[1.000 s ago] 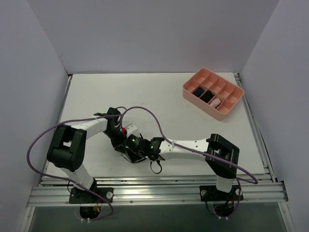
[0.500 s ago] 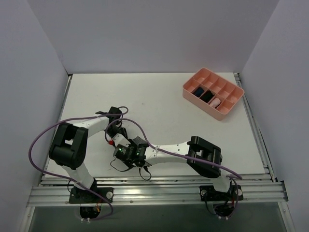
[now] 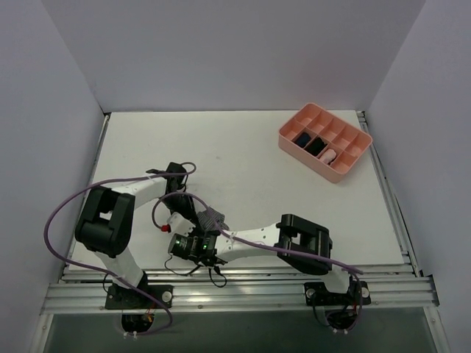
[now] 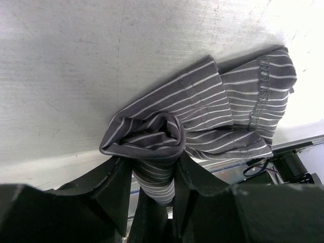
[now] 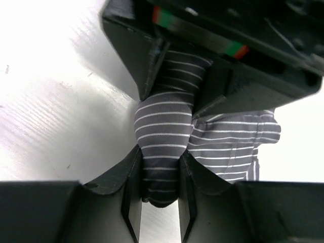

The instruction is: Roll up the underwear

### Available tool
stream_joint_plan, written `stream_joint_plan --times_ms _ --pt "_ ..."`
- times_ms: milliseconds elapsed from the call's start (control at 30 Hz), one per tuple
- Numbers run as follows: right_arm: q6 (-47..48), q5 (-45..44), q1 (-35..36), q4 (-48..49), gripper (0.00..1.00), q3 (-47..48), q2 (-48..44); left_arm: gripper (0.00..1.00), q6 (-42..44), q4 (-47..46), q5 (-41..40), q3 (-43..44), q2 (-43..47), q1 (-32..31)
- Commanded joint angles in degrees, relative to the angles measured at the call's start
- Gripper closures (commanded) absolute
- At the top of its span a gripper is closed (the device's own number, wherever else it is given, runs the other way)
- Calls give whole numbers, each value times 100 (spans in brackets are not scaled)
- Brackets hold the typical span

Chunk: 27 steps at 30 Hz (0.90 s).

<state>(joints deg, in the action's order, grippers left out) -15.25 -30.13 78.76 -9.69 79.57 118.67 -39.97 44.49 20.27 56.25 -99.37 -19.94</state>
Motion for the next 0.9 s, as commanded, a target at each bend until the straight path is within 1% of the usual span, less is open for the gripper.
stream_joint_plan --times_ms 0,33,67,100,133,167,200,233,267,300,367,433,500,600,700,867 --pt "-382 655 -211 394 97 -686 -238 65 120 68 -744 -132 -197 -115" --pt "-644 1006 -473 624 99 -923 -396 63 129 95 -753 -80 4 -98" --pt "-812 1836 -632 853 100 -1178 -450 61 121 173 -762 -62 110 -19" --pt "-970 2192 -782 1403 100 -1703 -494 59 112 200 -779 -35 215 34" --pt "-1137 2509 -896 1687 100 -1978 -529 55 94 235 -849 -26 425 95" --pt "-1408 2799 -1080 1951 100 -2250 -573 54 68 323 -902 17 532 140" --pt "-1550 3289 -1134 2415 100 -2488 -556 53 33 367 -963 35 603 218" --pt "-1656 3486 -1196 2611 100 -2856 -469 50 15 446 -1129 53 742 236" --pt "-1822 3688 -1266 2770 100 -2981 -407 50 -11 464 -1200 79 805 245" --pt "-1902 4073 -1284 3093 100 -3096 -337 49 -46 473 -1271 71 875 254" --pt "-2087 4374 -1346 3403 100 -3368 -152 47 -90 464 -1446 44 1068 254" --pt "-2403 4803 -1468 3964 100 -3640 23 43 -73 298 -1456 -78 1305 254" --pt "-2649 5007 -1591 4360 100 -3764 138 40 -46 192 -1412 -271 1473 254" --pt "-2685 5192 -1645 4406 100 -3756 349 39 -11 7 -1316 -535 1667 254" --pt "-2729 5298 -1723 4441 100 -3765 516 39 33 42 -1324 -624 1571 246" --pt "-2764 5298 -1768 4371 100 -3712 534 38 59 156 -1411 -484 1290 228"
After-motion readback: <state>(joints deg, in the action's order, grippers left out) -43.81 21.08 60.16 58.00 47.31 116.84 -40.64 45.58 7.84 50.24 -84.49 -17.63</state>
